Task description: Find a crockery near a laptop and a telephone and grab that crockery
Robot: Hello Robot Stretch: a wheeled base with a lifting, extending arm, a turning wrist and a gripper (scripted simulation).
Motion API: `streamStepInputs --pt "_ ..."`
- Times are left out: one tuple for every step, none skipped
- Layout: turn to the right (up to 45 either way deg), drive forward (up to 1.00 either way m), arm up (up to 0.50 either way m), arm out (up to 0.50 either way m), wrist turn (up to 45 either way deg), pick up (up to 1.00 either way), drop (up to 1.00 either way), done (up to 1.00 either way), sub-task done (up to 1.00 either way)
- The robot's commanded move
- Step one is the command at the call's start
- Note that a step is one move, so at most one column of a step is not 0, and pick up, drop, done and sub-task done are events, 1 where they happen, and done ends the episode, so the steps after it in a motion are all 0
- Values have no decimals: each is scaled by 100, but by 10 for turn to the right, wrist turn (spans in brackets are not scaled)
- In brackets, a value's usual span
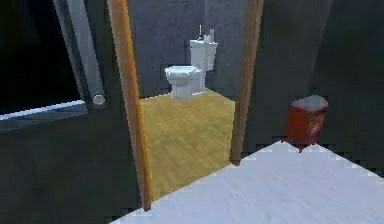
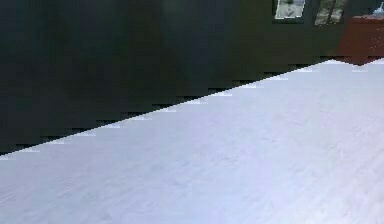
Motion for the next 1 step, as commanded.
streamStepInputs --pt "0 100 0 0 0 0 0 0 0"
